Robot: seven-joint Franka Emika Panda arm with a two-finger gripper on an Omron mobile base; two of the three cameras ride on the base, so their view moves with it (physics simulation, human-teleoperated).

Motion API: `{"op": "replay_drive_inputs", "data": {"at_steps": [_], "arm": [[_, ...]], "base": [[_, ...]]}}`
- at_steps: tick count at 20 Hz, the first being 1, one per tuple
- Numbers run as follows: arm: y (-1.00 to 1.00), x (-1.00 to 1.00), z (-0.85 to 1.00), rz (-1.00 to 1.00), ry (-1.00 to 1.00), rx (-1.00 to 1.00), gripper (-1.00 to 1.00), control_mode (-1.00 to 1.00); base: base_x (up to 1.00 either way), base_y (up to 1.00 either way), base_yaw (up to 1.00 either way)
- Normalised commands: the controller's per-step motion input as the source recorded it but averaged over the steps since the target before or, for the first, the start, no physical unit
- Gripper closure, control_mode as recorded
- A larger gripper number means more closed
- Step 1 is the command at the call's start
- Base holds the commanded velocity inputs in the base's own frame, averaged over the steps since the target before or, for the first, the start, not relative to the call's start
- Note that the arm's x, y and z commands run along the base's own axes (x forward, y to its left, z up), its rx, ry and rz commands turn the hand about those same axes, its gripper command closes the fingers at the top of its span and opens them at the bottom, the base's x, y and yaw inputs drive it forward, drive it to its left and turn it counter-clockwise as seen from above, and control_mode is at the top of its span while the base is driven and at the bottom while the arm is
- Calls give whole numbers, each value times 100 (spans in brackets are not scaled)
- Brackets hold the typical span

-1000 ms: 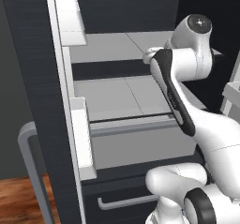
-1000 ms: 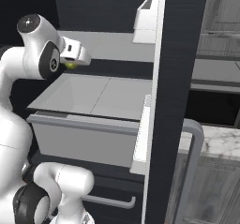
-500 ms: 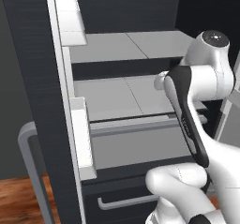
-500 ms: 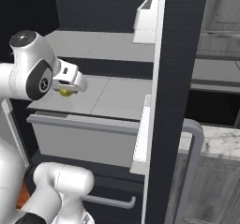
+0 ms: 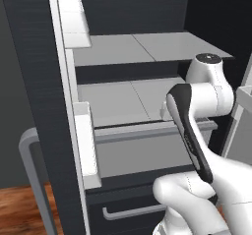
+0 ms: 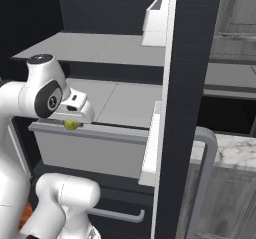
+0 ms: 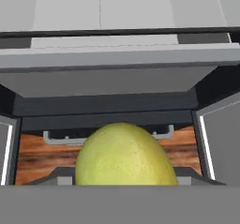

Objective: Retrieve a lemon from the fridge and place it on the cutting board with the fish.

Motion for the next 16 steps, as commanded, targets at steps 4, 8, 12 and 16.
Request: {"op": "replay_drive_inputs", "data": {"at_steps": [4, 8, 12, 16], "arm": [[0, -9, -47, 0, 34, -2, 100, -100], [0, -30, -41, 0, 22, 0, 100, -100], [0, -61, -26, 0, 1, 0, 100, -100], [0, -74, -19, 0, -10, 0, 100, -100]], "base": [[0, 0, 0], [0, 0, 0], [0, 0, 0], [0, 0, 0]]}}
